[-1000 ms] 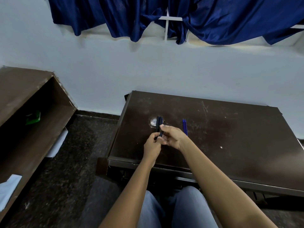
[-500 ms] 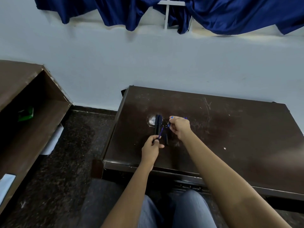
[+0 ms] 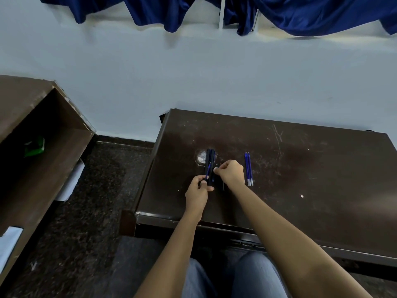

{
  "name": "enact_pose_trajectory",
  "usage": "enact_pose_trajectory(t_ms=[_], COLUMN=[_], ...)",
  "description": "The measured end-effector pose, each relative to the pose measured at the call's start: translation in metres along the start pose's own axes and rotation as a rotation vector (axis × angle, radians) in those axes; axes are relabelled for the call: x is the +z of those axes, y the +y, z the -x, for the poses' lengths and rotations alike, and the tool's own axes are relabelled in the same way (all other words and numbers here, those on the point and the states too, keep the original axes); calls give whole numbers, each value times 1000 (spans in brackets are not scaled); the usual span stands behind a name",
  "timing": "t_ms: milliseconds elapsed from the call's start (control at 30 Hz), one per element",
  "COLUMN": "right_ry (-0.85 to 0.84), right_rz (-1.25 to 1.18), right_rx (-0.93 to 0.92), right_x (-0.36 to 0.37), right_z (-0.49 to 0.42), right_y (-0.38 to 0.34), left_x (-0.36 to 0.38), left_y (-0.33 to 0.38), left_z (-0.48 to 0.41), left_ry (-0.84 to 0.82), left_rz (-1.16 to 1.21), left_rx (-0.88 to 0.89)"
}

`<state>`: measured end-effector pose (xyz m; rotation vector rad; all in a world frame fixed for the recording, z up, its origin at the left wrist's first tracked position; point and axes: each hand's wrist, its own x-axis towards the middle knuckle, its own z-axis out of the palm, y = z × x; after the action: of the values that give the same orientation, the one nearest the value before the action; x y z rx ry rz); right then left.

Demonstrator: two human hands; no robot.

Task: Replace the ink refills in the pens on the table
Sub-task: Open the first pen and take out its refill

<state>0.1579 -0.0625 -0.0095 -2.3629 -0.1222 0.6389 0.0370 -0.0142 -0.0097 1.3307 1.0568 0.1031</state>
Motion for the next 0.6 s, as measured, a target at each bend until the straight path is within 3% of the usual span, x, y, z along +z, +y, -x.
enact_pose_trajectory(t_ms=[100,200,267,500,600], right_ry=[21,-277,-373,-217,-70], right_rz=[-229,-506,-501,-713,-451], right_rx=[-5,140,158,141,-83], right_x=[-1,-7,-11,-29,-37], right_z=[4,5,-5,-53,-78], right_y=[0,-10,-18,-51,-67], left_x=[4,10,14,9,4], left_y=[5,13,19,17,17], left_z=[-1,-9,-16,-15,-19], left_ry=[-7,3,11,-4,24], left_rz=[17,21,32,21,33], left_rx=[-3,25,36,47,74])
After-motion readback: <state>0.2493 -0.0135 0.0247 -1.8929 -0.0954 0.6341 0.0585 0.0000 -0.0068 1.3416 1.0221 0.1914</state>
